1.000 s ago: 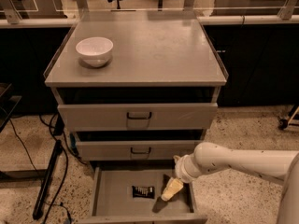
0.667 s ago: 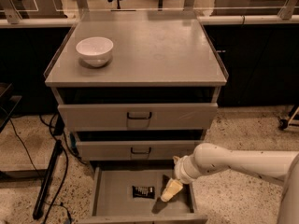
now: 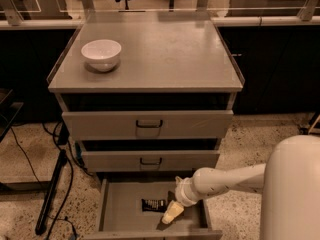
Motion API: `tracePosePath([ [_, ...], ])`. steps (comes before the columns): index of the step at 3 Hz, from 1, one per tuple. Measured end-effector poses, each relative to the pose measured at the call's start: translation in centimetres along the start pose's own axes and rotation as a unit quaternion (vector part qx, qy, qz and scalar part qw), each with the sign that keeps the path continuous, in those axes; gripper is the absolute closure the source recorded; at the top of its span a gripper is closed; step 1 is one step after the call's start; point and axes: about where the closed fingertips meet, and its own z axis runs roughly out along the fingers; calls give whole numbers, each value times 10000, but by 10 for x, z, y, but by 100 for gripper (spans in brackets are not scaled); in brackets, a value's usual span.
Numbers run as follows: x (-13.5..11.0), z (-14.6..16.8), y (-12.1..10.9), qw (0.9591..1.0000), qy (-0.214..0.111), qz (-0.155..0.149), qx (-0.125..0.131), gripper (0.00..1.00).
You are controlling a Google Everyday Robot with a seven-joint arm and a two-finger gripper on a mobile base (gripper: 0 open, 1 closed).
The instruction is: Pick rxbar chocolate from bottom drawer and place on counter
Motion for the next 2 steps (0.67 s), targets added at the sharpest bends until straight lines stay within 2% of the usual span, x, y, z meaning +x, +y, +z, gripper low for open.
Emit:
tracePosePath([
  [1, 0, 9, 6, 9998, -133, 88, -93, 0],
  [2, 5, 33, 0, 9996, -270, 111, -15, 0],
])
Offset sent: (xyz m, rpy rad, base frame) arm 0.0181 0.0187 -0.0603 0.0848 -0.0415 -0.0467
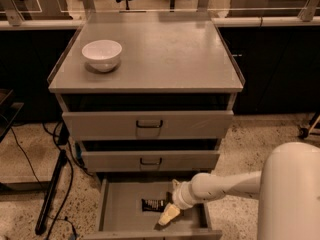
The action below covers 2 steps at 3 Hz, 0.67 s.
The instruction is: Pick rxbar chocolate from bottom drawer and place on counter
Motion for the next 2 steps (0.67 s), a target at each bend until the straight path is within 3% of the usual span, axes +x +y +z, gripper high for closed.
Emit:
tracePosePath([
  [1, 7, 19, -15, 9998, -78, -91, 153, 0],
  [2, 7, 19, -15, 9998, -78, -91, 153, 0],
])
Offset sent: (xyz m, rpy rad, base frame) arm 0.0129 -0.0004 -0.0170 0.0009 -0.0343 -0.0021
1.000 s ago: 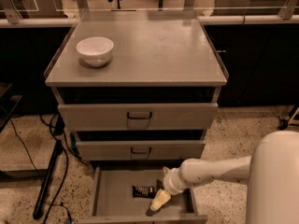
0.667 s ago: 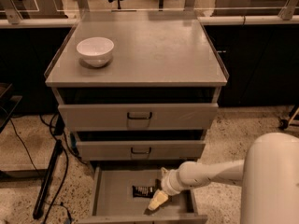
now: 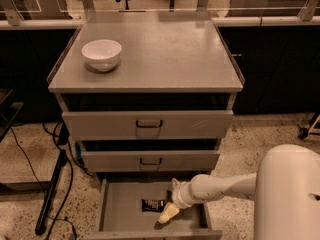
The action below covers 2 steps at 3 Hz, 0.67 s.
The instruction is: Pick rxbar chocolate from bottom drawer and place on counter
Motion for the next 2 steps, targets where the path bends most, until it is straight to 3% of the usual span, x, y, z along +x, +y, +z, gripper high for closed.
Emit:
tracePosePath([
  [1, -1, 23, -4, 10000, -61, 30, -27, 0],
  [2, 1, 73, -16, 10000, -29, -26, -34, 0],
])
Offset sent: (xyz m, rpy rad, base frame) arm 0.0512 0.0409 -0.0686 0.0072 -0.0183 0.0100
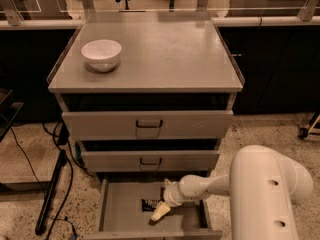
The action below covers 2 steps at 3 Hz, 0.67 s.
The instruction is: Pick rxbar chocolate from bottom drawer and place on counter
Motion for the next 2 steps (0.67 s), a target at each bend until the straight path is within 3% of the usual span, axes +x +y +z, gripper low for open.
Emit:
tracePosePath([
  [1, 0, 2, 2, 10000, -25, -4, -26, 0],
  [2, 10, 23, 3, 10000, 13, 72, -28, 0],
])
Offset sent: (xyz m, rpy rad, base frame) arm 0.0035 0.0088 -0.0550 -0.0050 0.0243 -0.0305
